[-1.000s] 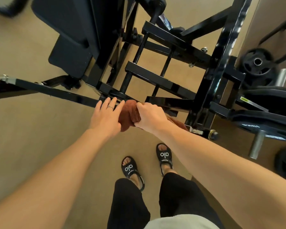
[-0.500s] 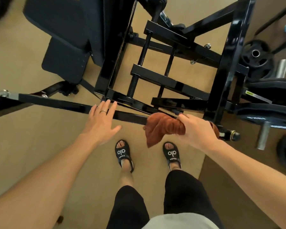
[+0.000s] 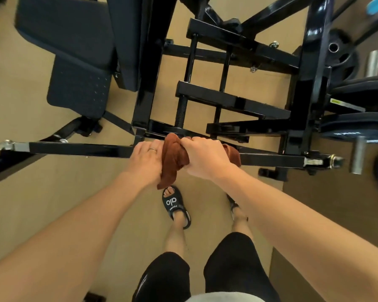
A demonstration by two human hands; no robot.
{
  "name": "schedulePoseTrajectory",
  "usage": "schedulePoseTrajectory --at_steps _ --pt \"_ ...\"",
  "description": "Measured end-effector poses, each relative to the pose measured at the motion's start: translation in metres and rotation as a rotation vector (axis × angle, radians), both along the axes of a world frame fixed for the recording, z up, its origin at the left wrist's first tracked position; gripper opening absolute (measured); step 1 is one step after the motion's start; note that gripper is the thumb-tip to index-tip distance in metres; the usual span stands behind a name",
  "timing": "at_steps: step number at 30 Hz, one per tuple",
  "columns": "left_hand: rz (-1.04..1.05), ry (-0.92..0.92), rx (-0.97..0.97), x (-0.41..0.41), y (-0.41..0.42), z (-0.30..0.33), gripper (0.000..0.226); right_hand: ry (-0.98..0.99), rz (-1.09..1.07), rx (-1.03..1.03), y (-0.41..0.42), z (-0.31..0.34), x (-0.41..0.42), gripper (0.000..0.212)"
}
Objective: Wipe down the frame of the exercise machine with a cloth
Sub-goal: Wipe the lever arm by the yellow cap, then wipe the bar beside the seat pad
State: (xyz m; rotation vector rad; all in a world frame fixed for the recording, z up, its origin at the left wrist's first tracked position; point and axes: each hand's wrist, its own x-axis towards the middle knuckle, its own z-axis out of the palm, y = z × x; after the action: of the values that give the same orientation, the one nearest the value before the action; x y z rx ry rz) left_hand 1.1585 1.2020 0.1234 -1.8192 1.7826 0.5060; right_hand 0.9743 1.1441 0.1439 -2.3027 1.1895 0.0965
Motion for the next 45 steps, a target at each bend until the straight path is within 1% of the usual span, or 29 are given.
schedulePoseTrajectory --at_steps 1,4,5,7,9,12,15,18,21,23,24,28,30,31,34,36,38,41,43,45 --pt "-0.021 -0.007 0.024 -0.001 0.0 0.002 0.103 0.014 0.001 -0.004 -0.001 0.002 -0.018 0.046" --pt "-0.047 0.033 0.034 -0.001 -0.001 0.011 0.085 0.138 -0.024 -0.011 -0.008 0.01 -0.099 0.047" --pt "-0.049 0.044 0.047 -0.001 -0.003 0.015 0.083 0.185 -0.053 -0.022 -0.01 0.012 -0.128 0.047" --pt "-0.049 0.045 0.088 -0.003 -0.006 0.021 0.083 0.253 -0.114 -0.012 -0.015 0.017 -0.169 0.042" --pt "-0.043 0.047 0.099 -0.004 -0.005 0.023 0.084 0.275 -0.154 0.033 -0.018 0.017 -0.178 0.037" --pt "-0.031 0.057 0.111 -0.005 -0.005 0.023 0.088 0.237 -0.162 0.078 -0.018 0.015 -0.151 0.035" --pt "-0.022 0.082 0.115 -0.002 -0.004 0.022 0.092 0.178 -0.084 0.128 -0.018 0.011 -0.083 0.031" --pt "-0.009 0.059 0.152 0.001 -0.002 0.02 0.109 0.089 0.017 0.148 -0.014 0.008 -0.01 0.033" --pt "0.011 0.065 0.171 0.004 -0.002 0.018 0.12 0.035 0.033 0.16 -0.013 0.007 0.006 0.04" --pt "0.019 0.085 0.175 0.004 -0.002 0.018 0.122 0.025 0.01 0.148 -0.014 0.01 -0.015 0.042" --pt "0.025 0.102 0.16 0.004 -0.003 0.019 0.118 0.039 0.004 0.123 -0.014 0.012 -0.032 0.042" --pt "0.029 0.158 0.089 0.001 -0.005 0.024 0.098 0.202 -0.035 0.049 -0.022 0.02 -0.151 0.031" --pt "0.031 0.156 0.101 -0.001 -0.006 0.027 0.097 0.254 -0.089 0.061 -0.025 0.022 -0.194 0.033" --pt "0.029 0.153 0.105 -0.001 -0.007 0.028 0.097 0.262 -0.109 0.071 -0.026 0.02 -0.2 0.034" --pt "0.029 0.161 0.103 -0.001 -0.006 0.027 0.099 0.249 -0.109 0.073 -0.024 0.012 -0.179 0.038" --pt "0.03 0.177 0.089 0.001 -0.005 0.024 0.101 0.213 -0.068 0.072 -0.023 0.007 -0.144 0.034" --pt "0.026 0.176 0.084 0.003 -0.002 0.019 0.106 0.154 -0.013 0.101 -0.021 0.003 -0.084 0.029" --pt "0.042 0.149 0.104 0.008 0.002 0.009 0.122 0.046 0.022 0.196 -0.013 -0.004 0.009 0.03" --pt "0.053 0.191 0.047 0.011 0.004 0.005 0.124 0.007 0.014 0.181 -0.01 -0.006 0.029 0.035" --pt "0.05 0.275 -0.035 0.014 0.008 0.008 0.119 0.001 0.038 0.102 -0.007 -0.004 0.011 0.037"
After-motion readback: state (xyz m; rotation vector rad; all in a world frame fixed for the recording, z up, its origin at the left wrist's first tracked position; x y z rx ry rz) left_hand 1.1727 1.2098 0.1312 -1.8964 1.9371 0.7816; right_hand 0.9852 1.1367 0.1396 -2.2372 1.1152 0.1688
